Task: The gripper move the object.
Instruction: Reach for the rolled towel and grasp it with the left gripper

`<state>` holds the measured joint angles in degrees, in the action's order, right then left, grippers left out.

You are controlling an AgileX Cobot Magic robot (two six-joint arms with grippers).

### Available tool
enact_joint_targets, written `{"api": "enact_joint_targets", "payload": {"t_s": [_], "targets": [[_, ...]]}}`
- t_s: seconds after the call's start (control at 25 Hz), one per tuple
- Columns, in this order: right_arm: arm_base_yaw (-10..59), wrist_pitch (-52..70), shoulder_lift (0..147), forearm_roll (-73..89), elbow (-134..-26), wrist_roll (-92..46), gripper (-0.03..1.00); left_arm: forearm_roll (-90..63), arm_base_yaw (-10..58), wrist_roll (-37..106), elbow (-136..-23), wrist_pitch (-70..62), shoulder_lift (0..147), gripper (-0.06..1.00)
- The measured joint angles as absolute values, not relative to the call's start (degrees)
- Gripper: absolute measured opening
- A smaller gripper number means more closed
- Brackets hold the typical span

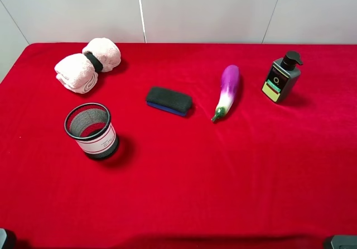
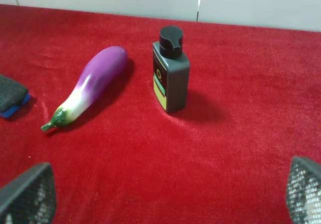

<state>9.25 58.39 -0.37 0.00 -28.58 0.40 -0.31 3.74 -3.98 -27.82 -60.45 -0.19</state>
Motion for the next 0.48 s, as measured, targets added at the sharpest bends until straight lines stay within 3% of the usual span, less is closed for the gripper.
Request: {"api": "enact_joint_targets", "payload": {"t_s": [0.48], "targets": [[9.2,58.4,-0.4,0.0,-28.6,0.4,0.69,-2.7,3.7,-1.2,-27.8,-60.5,-0.2,0.98]]}}
